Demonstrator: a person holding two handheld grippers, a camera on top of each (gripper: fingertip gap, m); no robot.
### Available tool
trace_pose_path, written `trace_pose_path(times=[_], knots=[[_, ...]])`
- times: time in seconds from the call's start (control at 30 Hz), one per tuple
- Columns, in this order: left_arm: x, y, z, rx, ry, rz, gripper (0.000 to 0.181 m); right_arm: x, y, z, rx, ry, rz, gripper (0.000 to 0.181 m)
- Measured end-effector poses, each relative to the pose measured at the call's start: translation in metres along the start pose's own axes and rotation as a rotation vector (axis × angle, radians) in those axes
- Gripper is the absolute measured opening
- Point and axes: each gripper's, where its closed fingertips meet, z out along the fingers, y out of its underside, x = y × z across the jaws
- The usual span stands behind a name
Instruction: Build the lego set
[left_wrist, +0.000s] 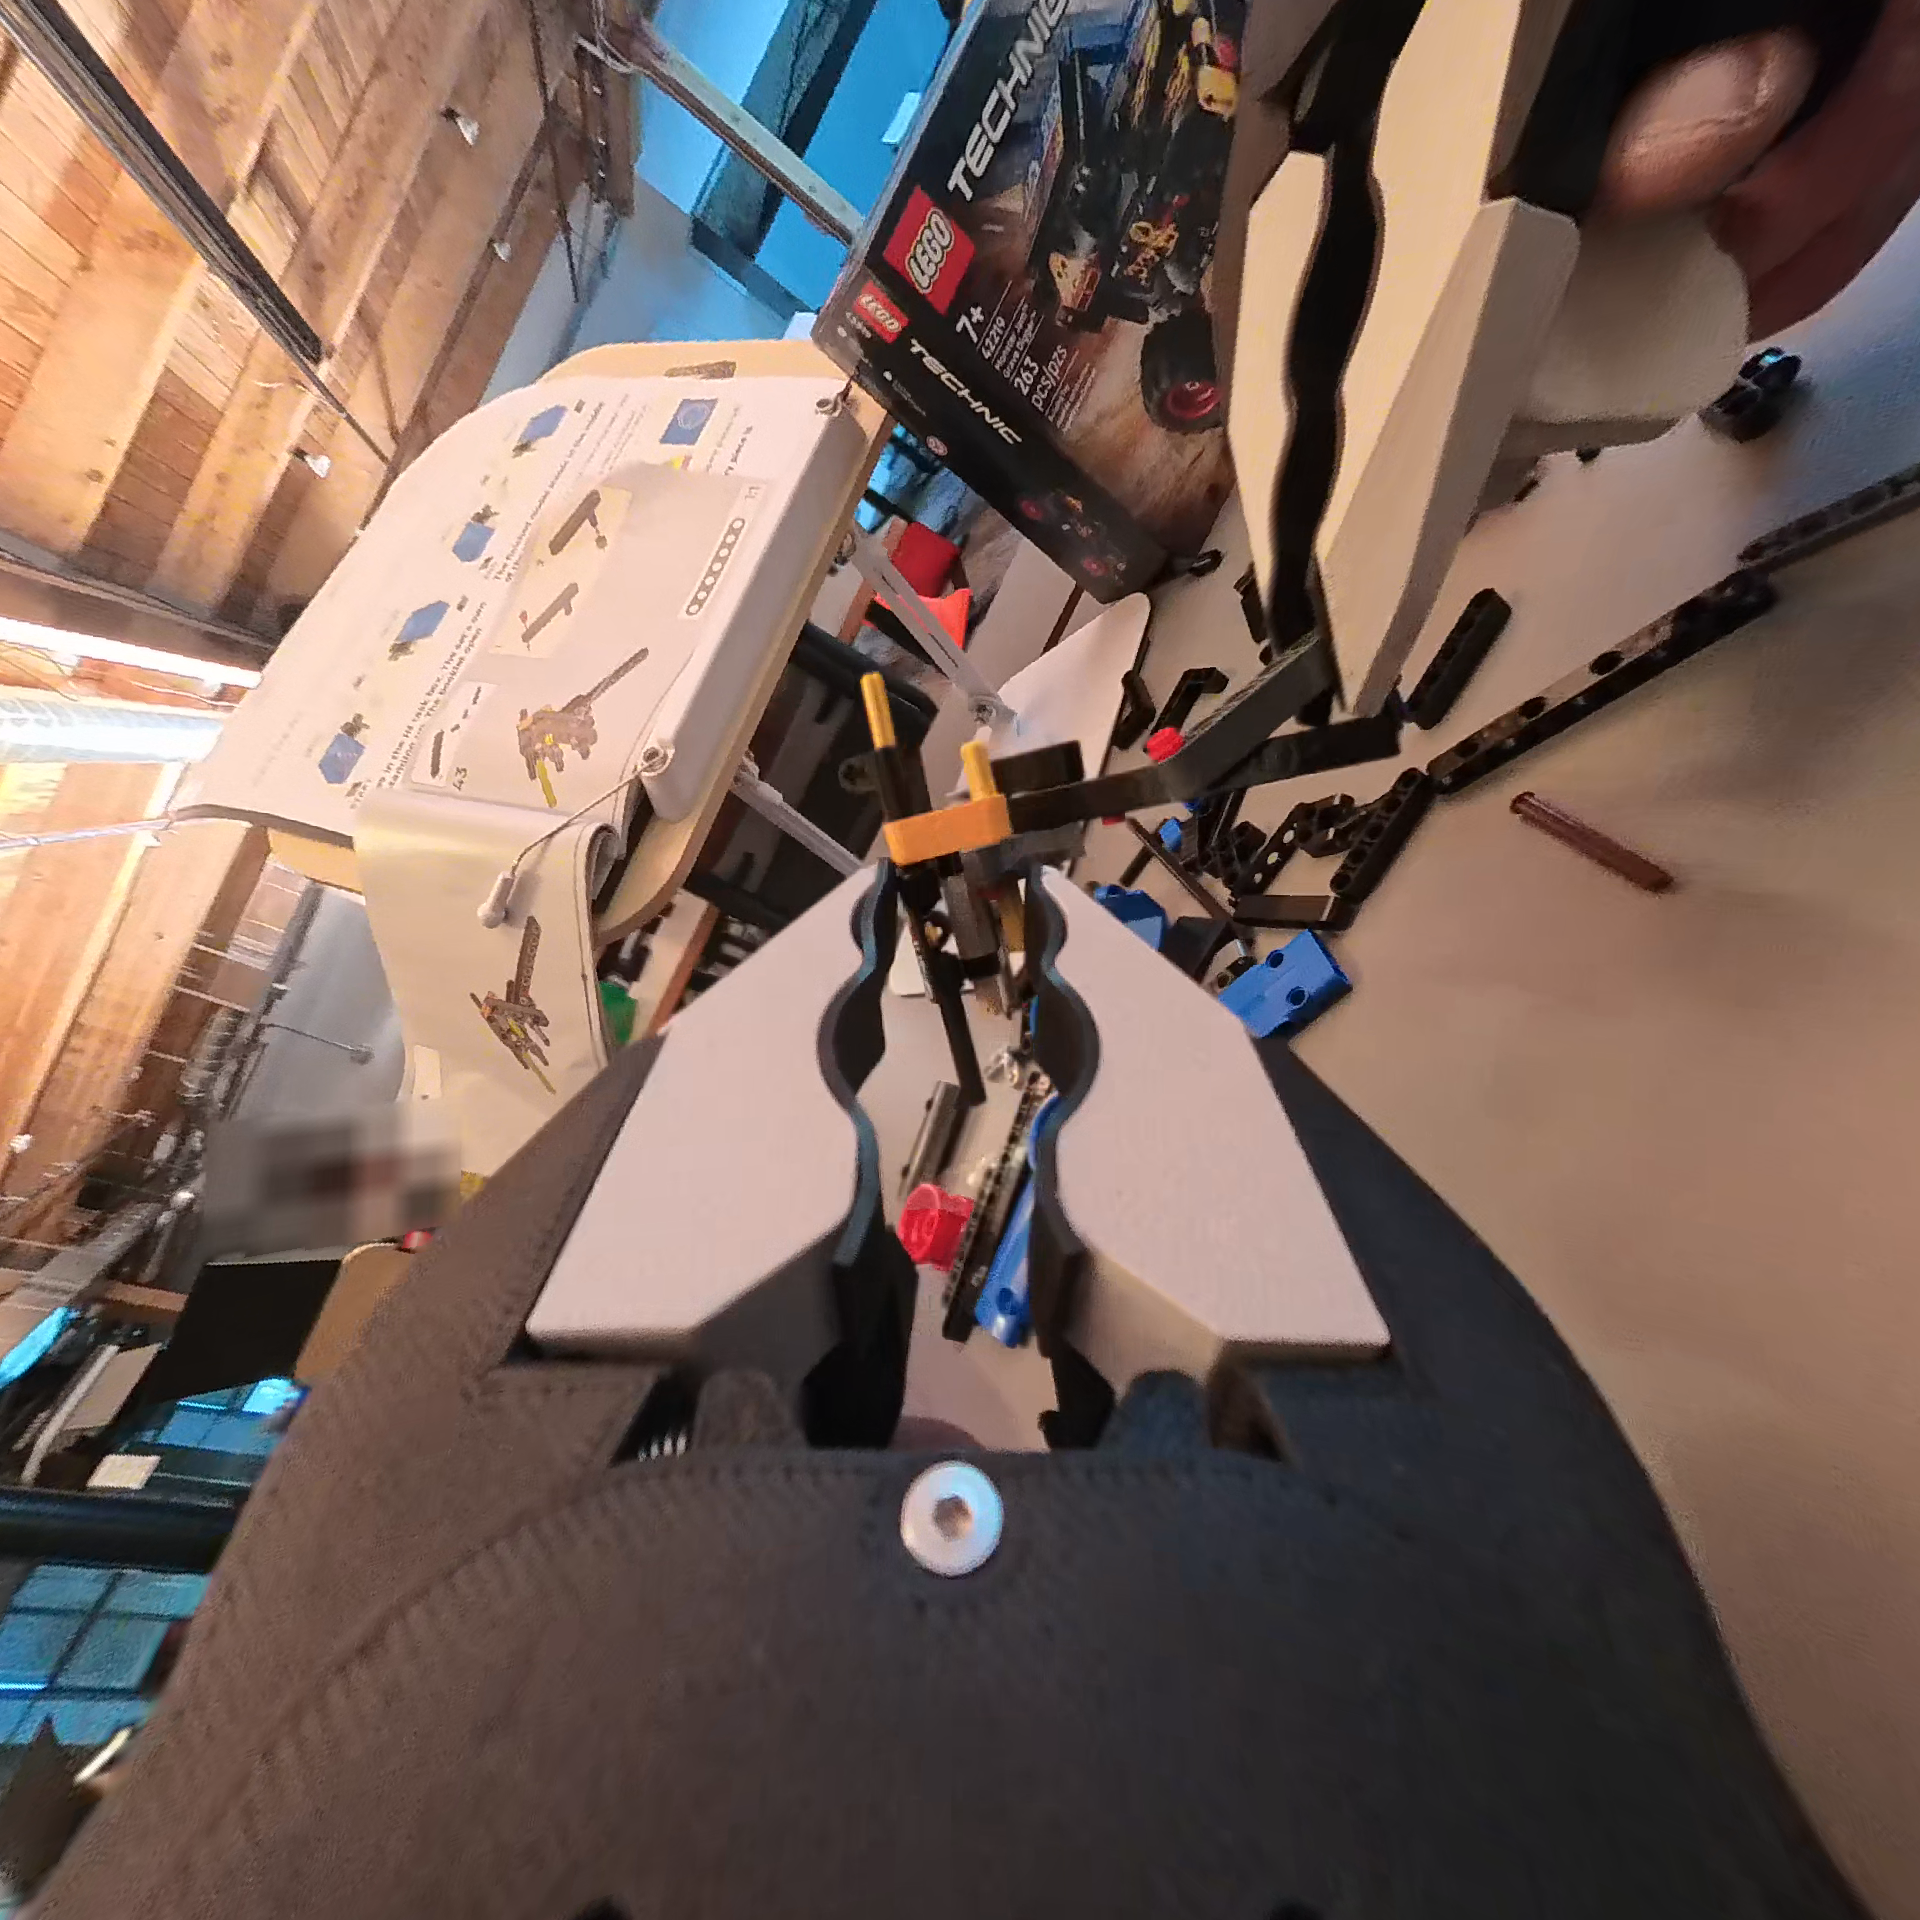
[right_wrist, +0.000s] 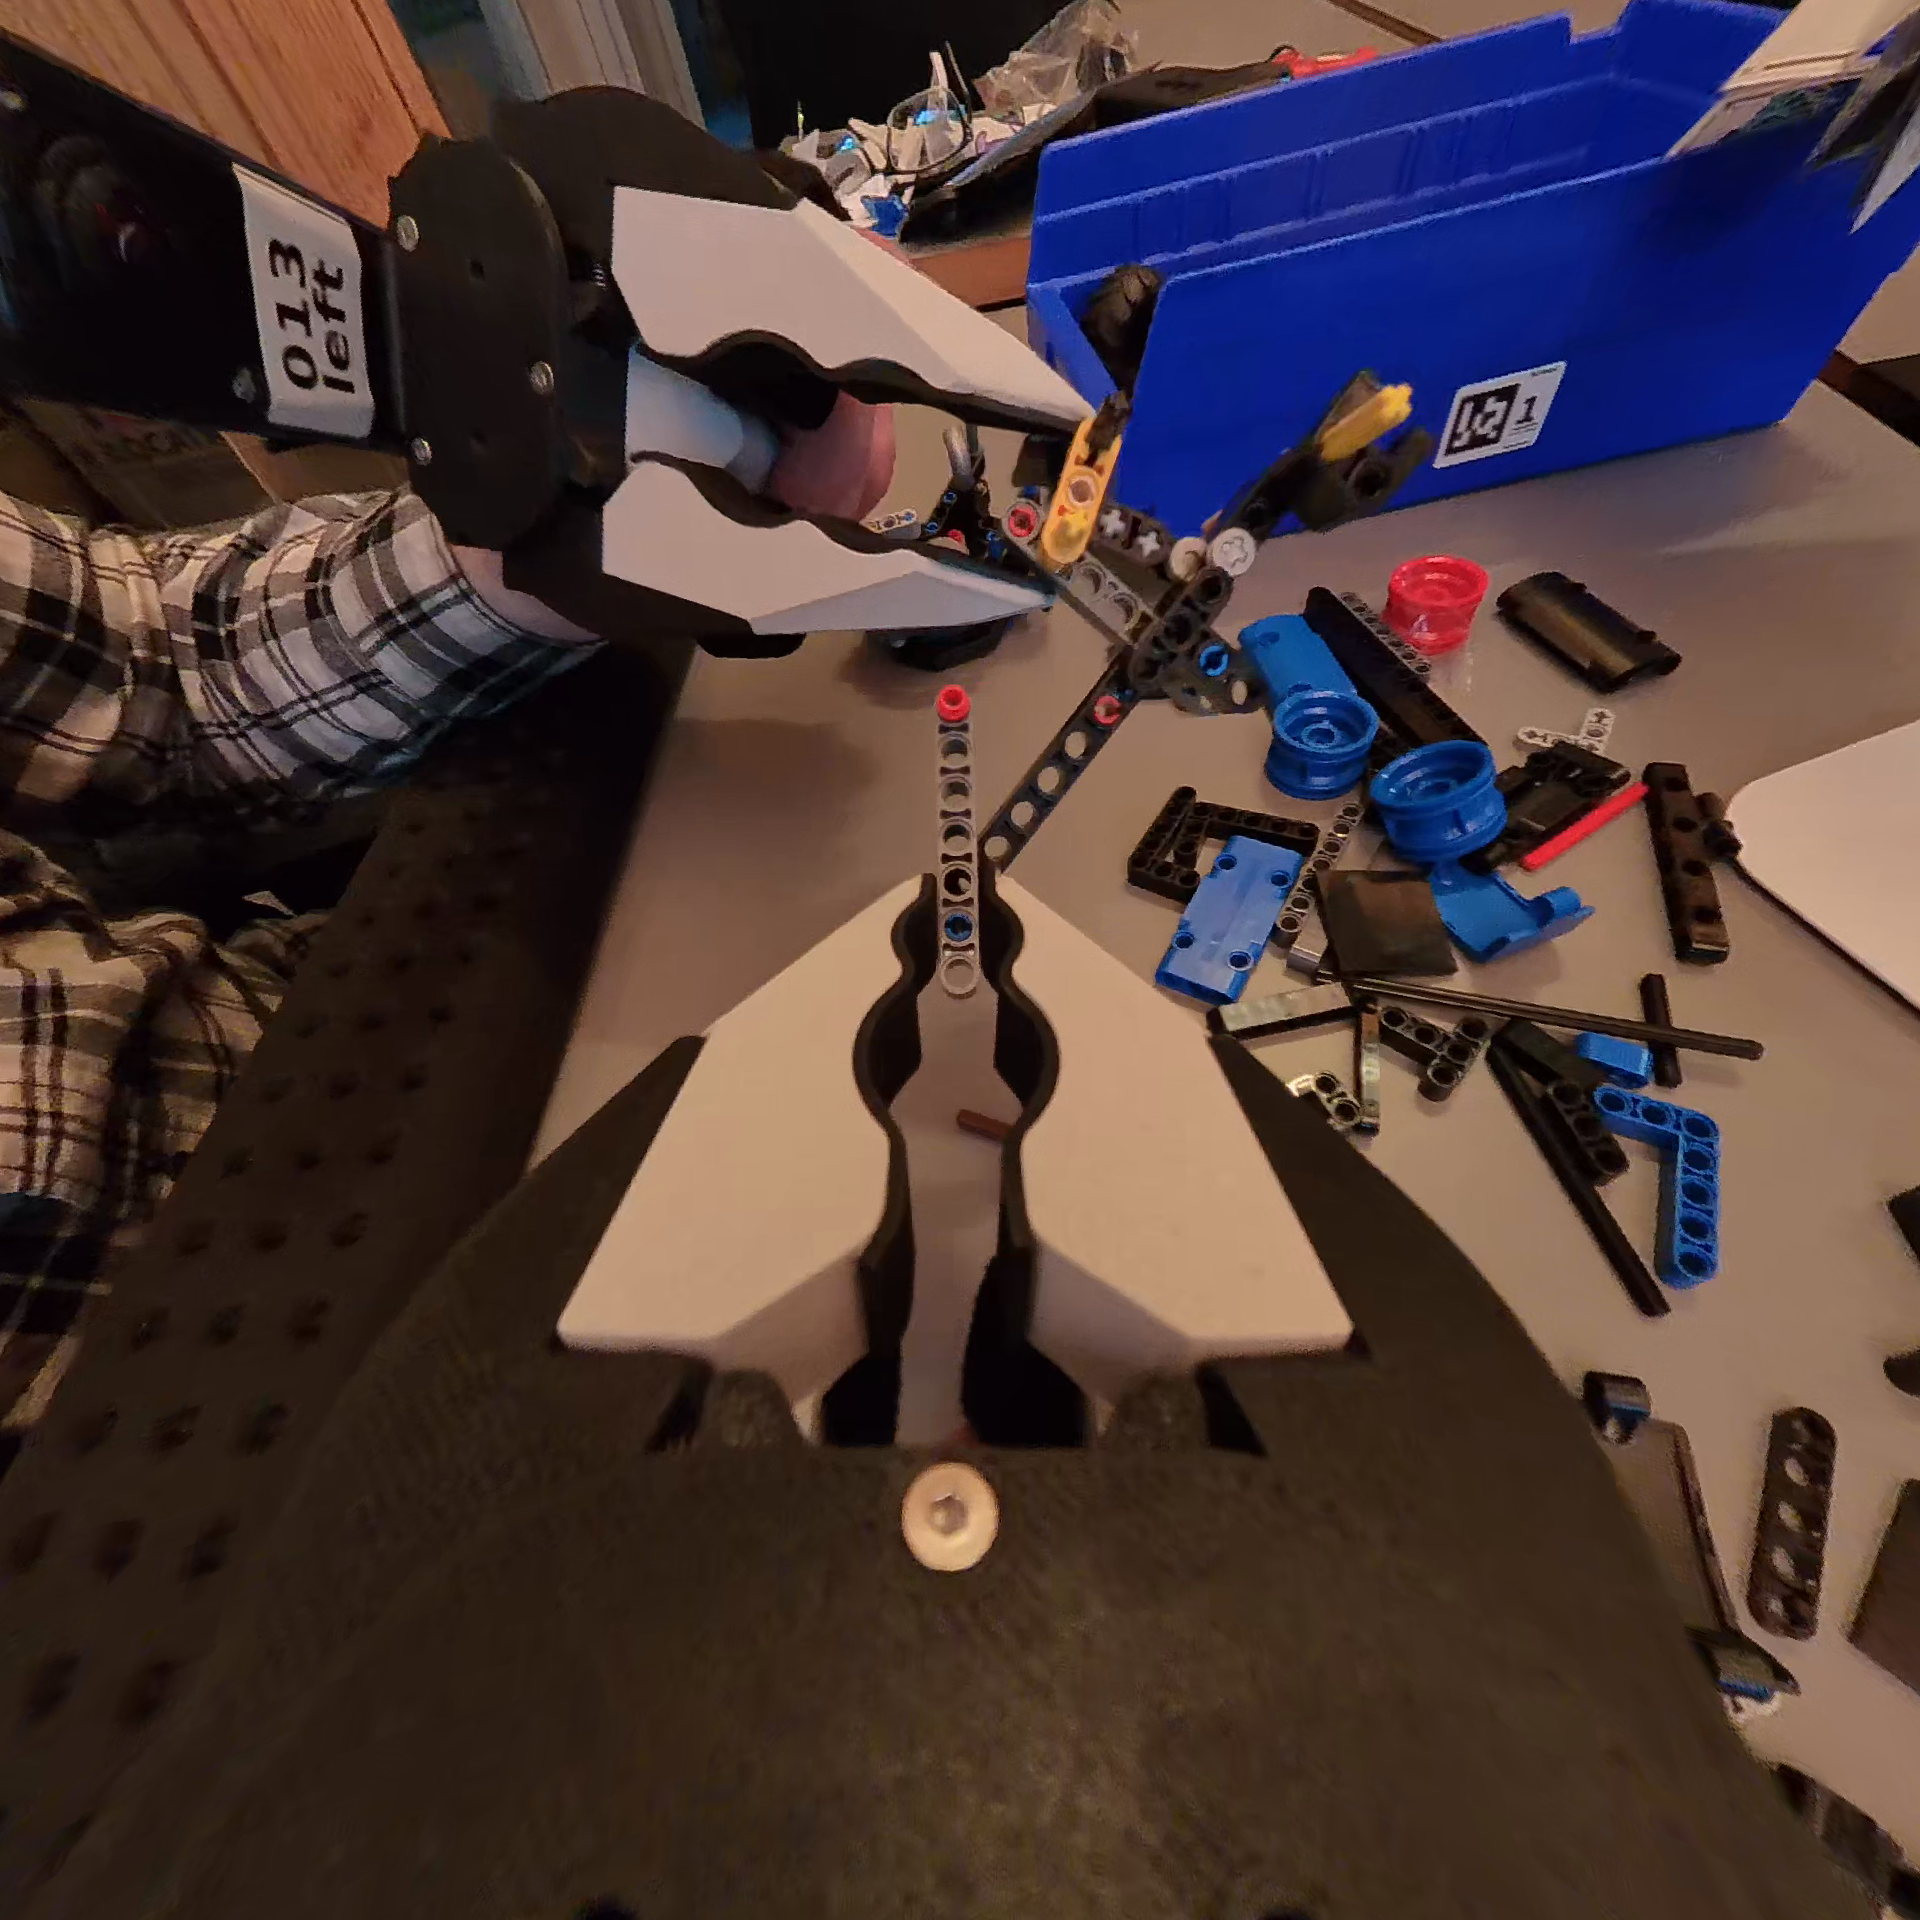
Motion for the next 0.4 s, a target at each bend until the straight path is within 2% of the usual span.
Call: trace_pose_path(times=[0.17, 0.4], knots=[[-0.005, -0.011, -0.002, 0.044, -0.056, 0.065, 0.021, -0.008, -0.004, 0.003, 0.016, -0.038, 0.002, 0.004], [-0.008, -0.019, 0.000, 0.096, -0.083, 0.056, 0.020, -0.020, -0.007, 0.009, 0.019, -0.062, -0.023, 0.004]])
